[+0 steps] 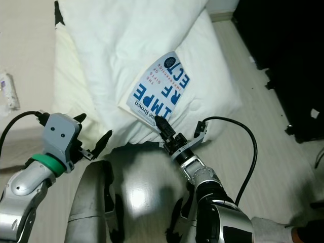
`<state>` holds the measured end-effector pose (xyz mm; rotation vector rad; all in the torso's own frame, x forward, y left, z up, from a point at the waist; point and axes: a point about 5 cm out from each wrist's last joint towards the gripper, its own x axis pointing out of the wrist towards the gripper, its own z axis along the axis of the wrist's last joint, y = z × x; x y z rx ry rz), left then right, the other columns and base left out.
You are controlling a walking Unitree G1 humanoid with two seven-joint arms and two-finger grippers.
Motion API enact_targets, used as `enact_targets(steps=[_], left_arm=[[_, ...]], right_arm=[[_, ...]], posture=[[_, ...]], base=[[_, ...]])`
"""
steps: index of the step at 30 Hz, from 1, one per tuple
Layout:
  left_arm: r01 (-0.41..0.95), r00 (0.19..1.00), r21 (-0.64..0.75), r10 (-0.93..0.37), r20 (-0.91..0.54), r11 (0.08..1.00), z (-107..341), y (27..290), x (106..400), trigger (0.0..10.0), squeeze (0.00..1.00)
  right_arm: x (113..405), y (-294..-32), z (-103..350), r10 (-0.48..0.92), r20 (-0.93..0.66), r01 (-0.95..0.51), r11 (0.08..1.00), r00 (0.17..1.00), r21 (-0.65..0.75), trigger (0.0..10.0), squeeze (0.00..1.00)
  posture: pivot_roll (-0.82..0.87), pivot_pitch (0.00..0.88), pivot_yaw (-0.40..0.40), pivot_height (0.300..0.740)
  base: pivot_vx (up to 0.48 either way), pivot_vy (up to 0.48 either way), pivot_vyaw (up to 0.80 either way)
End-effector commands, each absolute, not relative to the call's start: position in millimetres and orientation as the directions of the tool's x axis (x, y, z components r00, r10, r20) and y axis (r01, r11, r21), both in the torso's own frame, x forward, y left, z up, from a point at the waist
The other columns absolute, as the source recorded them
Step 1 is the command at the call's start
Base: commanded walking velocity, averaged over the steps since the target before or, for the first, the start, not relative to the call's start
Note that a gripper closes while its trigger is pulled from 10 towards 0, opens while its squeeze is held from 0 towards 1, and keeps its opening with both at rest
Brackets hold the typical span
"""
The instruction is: Clean up the room
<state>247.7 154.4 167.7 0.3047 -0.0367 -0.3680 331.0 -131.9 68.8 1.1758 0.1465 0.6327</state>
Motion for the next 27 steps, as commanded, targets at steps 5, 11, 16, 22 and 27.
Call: enact_targets(steps=[5,11,16,22,27], left_arm=[[0.362,0.931,0.296,-0.36,-0.064,0.884,163.9,157.4,240.5,10.0,0.0],[0.377,0.925,0.294,-0.371,-0.079,0.878,163.6,154.5,239.5,10.0,0.0],[0.384,0.923,0.295,-0.376,-0.088,0.875,163.2,153.9,240.9,10.0,0.0],[0.388,0.921,0.296,-0.377,-0.096,0.873,162.8,153.1,243.4,10.0,0.0],[0.39,0.92,0.286,-0.38,-0.09,0.875,162.3,148.9,247.8,10.0,0.0]], right_arm=[[334.6,-127.7,77.4,0.569,0.259,-0.456,0.235,0.78,0.858,2.9,0.0],[344.5,-133.5,99.2,0.536,0.365,-0.552,0.241,0.761,0.798,4.1,0.0],[347.8,-138.6,110.8,0.507,0.431,-0.604,0.244,0.746,0.759,3.9,0.0],[354.7,-149.7,124.6,0.452,0.481,-0.628,0.267,0.751,0.731,1.3,0.0],[359.8,-155.0,140.8,0.471,0.526,-0.682,0.264,0.709,0.682,0.0,0.0]], posture=[[0.42,0.347,0.096,0.522],[0.42,0.346,0.099,0.522],[0.41,0.34,0.105,0.522],[0.4,0.327,0.103,0.522],[0.37,0.306,0.086,0.522]], base=[[0.0,0.0,0.0],[0.0,0.0,0.0],[0.0,0.0,0.0],[0.0,0.0,0.0],[0.0,0.0,0.0]])
